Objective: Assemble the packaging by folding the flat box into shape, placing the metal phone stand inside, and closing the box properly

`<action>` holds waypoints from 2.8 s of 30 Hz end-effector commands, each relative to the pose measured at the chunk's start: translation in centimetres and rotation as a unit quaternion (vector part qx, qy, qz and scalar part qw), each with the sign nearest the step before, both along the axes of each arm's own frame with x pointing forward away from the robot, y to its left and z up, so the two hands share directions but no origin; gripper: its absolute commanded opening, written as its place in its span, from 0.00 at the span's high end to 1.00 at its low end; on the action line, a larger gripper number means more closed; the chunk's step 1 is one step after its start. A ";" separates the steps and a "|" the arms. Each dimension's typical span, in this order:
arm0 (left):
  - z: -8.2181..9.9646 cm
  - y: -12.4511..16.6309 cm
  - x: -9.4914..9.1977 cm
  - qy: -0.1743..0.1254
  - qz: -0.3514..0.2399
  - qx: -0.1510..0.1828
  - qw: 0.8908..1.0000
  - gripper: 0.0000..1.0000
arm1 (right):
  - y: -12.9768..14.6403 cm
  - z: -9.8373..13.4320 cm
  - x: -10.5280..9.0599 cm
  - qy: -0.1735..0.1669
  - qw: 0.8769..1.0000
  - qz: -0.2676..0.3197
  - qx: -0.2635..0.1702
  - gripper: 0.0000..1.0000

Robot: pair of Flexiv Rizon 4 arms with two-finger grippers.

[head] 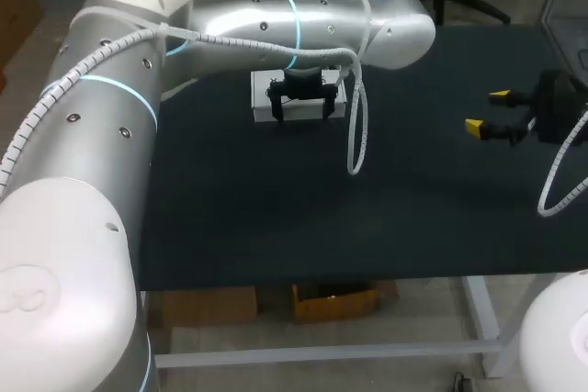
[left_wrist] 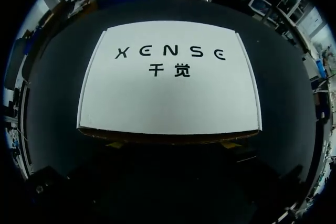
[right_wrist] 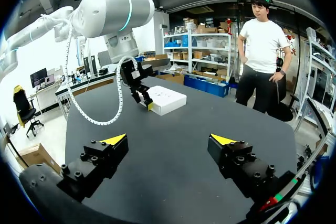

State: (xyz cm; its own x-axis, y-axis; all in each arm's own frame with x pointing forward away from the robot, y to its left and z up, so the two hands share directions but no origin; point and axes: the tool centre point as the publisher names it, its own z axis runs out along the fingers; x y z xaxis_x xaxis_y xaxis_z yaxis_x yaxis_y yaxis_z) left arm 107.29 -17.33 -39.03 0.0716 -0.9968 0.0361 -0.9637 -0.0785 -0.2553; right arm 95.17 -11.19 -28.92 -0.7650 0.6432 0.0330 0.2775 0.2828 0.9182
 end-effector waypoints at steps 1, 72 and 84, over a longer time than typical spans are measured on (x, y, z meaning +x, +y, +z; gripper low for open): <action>-0.3 0.0 2.3 0.078 -0.001 -0.002 0.997 0.00 | -0.1 0.0 0.0 0.000 1.000 0.001 0.001 0.00; 6.4 7.6 -10.8 -0.229 -0.126 -0.128 0.957 0.00 | -0.1 0.0 0.0 0.000 1.000 0.001 0.001 0.00; 8.6 8.6 -11.3 -0.253 -0.186 -0.146 0.938 0.00 | -0.1 0.0 0.0 0.000 1.000 0.001 0.001 0.00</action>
State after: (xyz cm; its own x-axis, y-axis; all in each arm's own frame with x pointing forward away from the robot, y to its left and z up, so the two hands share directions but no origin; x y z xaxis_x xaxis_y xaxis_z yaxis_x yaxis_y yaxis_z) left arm 96.86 -9.31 -31.21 -0.3574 -0.9047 0.2320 -0.8895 0.2540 -0.3797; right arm 95.17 -11.20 -28.92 -0.7650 0.6432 0.0330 0.2775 0.2828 0.9182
